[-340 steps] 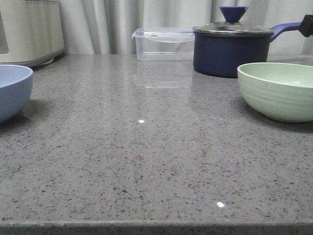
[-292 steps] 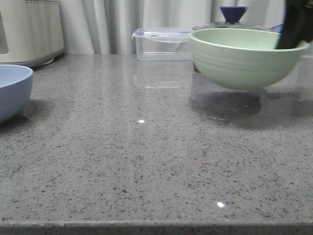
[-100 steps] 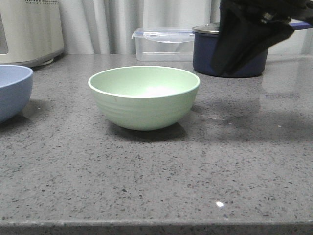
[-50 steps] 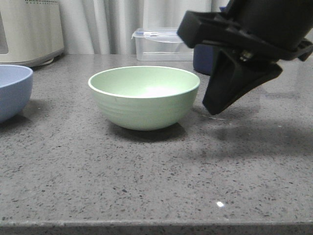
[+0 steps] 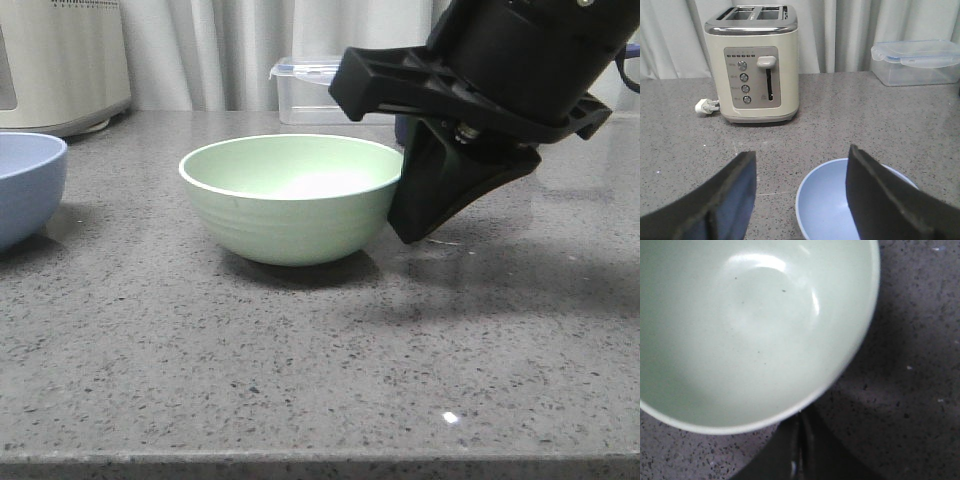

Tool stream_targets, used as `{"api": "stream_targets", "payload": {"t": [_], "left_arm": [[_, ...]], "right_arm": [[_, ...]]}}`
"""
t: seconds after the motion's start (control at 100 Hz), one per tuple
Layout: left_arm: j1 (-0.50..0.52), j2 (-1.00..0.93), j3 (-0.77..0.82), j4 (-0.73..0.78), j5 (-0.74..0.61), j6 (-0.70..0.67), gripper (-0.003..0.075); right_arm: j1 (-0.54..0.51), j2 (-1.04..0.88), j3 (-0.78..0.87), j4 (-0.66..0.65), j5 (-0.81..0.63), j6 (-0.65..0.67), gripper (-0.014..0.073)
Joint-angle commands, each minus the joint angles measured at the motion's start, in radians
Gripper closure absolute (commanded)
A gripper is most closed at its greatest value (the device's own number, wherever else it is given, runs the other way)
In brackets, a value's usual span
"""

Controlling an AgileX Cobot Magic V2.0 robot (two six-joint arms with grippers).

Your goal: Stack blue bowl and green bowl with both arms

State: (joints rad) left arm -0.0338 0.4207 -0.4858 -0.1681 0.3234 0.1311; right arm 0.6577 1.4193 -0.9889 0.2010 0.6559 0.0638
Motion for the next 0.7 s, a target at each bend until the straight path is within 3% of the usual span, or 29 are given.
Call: {"api": "stream_targets", "payload": {"t": [0.0,0.29,0.56,0.69], "left_arm": [[0.003,0.012,-0.036,-0.014,-0.080,-0.005,0.0321],[0.003,0.080,-0.080,-0.014,-0.015,-0.005,0.0351],[0.003,0.413,-0.313,-0.014,0.242,-0.064,0.0377],[0.003,0.535,-0.395,-0.014,0.293,-0.068,0.0376]], "right_arm": [[0.001,-0.027,-0.023,0.013,-0.048,-0.014,0.0662],[0.001,-0.027,-0.023,0.013,-0.046,-0.014,0.0662],[0.001,-0.027,-0.023,0.013,-0.047,-0.014,0.0662],[0.001,-0.027,-0.023,0.013,-0.047,-0.014,0.0662]]}}
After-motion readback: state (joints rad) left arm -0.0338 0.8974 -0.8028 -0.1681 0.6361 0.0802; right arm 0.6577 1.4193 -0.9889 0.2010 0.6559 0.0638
